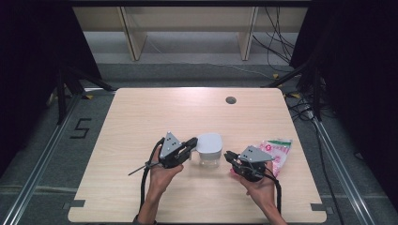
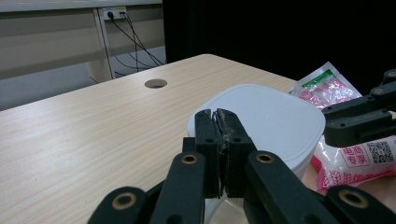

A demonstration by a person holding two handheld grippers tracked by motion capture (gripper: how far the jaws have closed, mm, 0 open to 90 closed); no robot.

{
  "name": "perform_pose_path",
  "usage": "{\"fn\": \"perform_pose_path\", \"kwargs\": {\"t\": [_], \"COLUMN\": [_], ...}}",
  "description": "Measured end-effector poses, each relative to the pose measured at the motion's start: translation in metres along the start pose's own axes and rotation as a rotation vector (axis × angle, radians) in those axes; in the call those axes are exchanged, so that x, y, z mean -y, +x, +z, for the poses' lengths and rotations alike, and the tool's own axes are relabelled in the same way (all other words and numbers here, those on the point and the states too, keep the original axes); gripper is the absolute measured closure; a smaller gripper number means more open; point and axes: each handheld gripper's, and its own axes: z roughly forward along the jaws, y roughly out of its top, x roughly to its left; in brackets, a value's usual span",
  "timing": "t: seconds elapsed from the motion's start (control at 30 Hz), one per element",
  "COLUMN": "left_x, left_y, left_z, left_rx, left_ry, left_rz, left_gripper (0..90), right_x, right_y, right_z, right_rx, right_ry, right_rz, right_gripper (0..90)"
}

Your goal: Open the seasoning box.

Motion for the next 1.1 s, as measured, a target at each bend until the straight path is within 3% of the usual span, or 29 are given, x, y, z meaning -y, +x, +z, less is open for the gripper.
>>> {"fn": "perform_pose_path", "kwargs": {"t": [0.2, 0.23, 0.27, 0.4, 0.47, 0.57, 0.6, 0.67, 0.73, 0.8, 0.83, 0.9, 0.93, 0.97, 1.1], "left_x": [0.000, 0.000, 0.000, 0.000, 0.001, 0.001, 0.001, 0.001, 0.002, 0.003, 0.003, 0.005, 0.006, 0.006, 0.007], "left_y": [0.000, 0.001, 0.001, 0.001, 0.001, 0.000, 0.000, 0.000, 0.001, 0.003, 0.004, 0.004, 0.004, 0.005, 0.006], "left_z": [0.000, 0.000, 0.000, 0.000, 0.000, 0.000, -0.001, -0.001, -0.001, -0.001, -0.002, -0.001, -0.002, -0.002, -0.002], "left_rx": [0.001, 0.001, 0.000, 0.001, -0.002, -0.008, -0.028, -0.044, -0.040, -0.044, -0.048, -0.045, -0.054, -0.051, -0.043], "left_ry": [-0.001, -0.002, -0.002, -0.001, -0.004, -0.004, 0.000, 0.006, 0.003, 0.009, 0.012, 0.008, 0.019, 0.015, 0.018], "left_rz": [0.002, 0.004, 0.007, 0.005, 0.006, 0.006, 0.016, 0.034, 0.029, 0.022, 0.041, 0.029, 0.019, 0.018, 0.022], "left_gripper": [86.6, 86.5, 86.5, 86.5, 86.5, 86.5, 86.6, 86.8, 87.0, 87.0, 86.9, 86.5, 86.3, 86.3, 85.6], "right_x": [-0.001, -0.001, -0.002, -0.007, -0.007, -0.008, -0.008, -0.008, -0.009, -0.009, -0.010, -0.011, -0.012, -0.012, -0.015], "right_y": [-0.002, -0.003, -0.002, -0.002, 0.000, -0.003, -0.001, 0.000, -0.001, -0.001, -0.002, -0.001, -0.001, 0.000, 0.000], "right_z": [-0.001, 0.000, 0.001, 0.001, 0.002, 0.004, 0.004, 0.004, 0.004, 0.005, 0.005, 0.004, 0.004, 0.003, 0.005], "right_rx": [-0.008, -0.009, -0.003, -0.006, -0.008, -0.004, -0.011, -0.007, -0.006, -0.016, -0.017, -0.007, 0.000, -0.009, -0.021], "right_ry": [0.003, -0.012, -0.011, -0.010, 0.007, -0.004, 0.008, 0.017, 0.010, 0.008, 0.005, 0.007, -0.009, -0.004, -0.020], "right_rz": [0.029, 0.002, 0.017, -0.010, 0.016, -0.028, 0.009, 0.027, 0.004, 0.010, 0.007, 0.015, -0.004, 0.013, -0.021], "right_gripper": [90.0, 90.0, 90.0, 90.0, 90.0, 90.0, 90.0, 90.0, 90.0, 90.0, 90.0, 90.0, 90.0, 90.0, 90.0]}}
